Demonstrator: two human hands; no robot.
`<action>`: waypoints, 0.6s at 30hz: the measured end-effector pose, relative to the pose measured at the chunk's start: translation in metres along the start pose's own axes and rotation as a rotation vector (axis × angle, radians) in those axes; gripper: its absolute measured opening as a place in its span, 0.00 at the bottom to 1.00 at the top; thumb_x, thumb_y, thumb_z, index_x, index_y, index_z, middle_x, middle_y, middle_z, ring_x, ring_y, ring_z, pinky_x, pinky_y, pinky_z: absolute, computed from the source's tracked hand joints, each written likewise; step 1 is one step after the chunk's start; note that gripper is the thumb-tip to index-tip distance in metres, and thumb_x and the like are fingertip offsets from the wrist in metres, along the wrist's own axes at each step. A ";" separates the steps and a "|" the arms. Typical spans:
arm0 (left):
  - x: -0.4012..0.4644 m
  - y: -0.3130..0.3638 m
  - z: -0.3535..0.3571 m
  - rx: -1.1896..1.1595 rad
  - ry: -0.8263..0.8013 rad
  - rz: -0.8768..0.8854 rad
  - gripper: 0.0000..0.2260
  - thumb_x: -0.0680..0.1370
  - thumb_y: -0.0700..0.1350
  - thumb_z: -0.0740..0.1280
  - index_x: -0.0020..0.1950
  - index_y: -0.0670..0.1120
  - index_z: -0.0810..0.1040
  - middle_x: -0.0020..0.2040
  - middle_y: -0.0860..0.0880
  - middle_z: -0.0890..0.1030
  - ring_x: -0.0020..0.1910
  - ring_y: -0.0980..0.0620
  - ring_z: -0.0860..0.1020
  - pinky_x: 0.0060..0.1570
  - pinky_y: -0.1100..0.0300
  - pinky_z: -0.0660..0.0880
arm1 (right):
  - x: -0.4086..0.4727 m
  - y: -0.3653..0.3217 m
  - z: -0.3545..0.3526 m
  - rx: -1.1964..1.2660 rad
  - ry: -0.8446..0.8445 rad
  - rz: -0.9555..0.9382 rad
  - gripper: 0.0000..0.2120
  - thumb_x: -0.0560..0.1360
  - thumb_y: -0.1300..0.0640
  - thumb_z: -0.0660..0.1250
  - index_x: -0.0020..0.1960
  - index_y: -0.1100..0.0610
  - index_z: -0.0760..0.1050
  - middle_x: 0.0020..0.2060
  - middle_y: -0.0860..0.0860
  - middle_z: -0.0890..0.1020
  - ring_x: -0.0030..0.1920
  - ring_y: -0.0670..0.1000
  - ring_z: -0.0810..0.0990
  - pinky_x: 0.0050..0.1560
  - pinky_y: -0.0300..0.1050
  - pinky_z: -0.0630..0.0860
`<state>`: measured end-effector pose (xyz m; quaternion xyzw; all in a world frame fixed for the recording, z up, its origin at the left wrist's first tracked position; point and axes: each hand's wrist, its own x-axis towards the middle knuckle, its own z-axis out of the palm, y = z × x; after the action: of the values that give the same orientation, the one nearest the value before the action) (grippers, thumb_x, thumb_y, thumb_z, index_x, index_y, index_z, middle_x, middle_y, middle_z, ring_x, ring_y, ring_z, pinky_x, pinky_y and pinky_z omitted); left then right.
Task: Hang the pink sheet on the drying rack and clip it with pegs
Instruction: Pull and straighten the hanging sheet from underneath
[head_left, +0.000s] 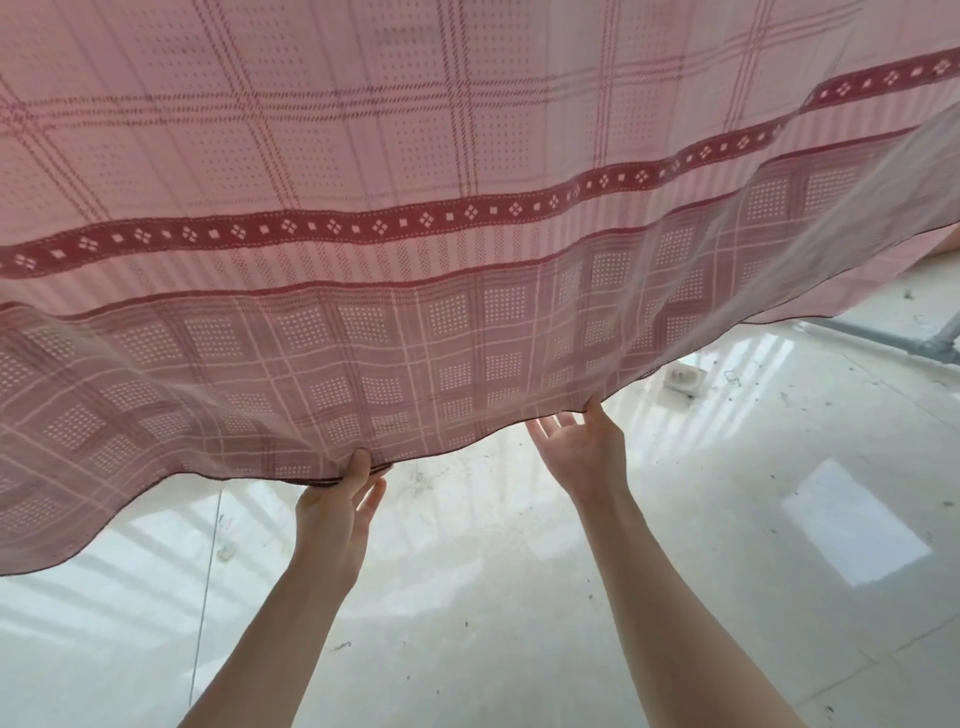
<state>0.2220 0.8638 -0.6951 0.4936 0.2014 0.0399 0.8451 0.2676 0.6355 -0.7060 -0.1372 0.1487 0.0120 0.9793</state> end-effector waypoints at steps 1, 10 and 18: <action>0.001 0.002 -0.003 -0.003 0.008 0.001 0.05 0.76 0.36 0.65 0.44 0.46 0.76 0.34 0.55 0.83 0.38 0.57 0.83 0.47 0.58 0.73 | 0.000 0.002 0.006 0.021 -0.046 -0.003 0.14 0.79 0.57 0.60 0.43 0.56 0.83 0.51 0.54 0.82 0.59 0.55 0.78 0.57 0.56 0.75; 0.005 0.013 -0.011 -0.030 0.067 0.000 0.06 0.76 0.36 0.65 0.42 0.46 0.76 0.35 0.54 0.82 0.44 0.53 0.79 0.47 0.58 0.73 | -0.002 -0.050 0.008 0.009 -0.033 -0.154 0.08 0.77 0.67 0.57 0.45 0.60 0.74 0.36 0.51 0.77 0.41 0.47 0.76 0.62 0.44 0.72; 0.006 0.015 -0.004 0.006 0.090 -0.007 0.07 0.76 0.34 0.65 0.42 0.45 0.75 0.43 0.51 0.79 0.45 0.54 0.78 0.53 0.56 0.71 | -0.003 -0.108 0.008 -0.207 0.278 -0.273 0.09 0.76 0.64 0.62 0.39 0.55 0.71 0.32 0.45 0.74 0.30 0.41 0.72 0.36 0.33 0.68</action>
<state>0.2284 0.8761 -0.6862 0.4930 0.2409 0.0585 0.8340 0.2737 0.5342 -0.6689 -0.2562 0.2602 -0.1246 0.9226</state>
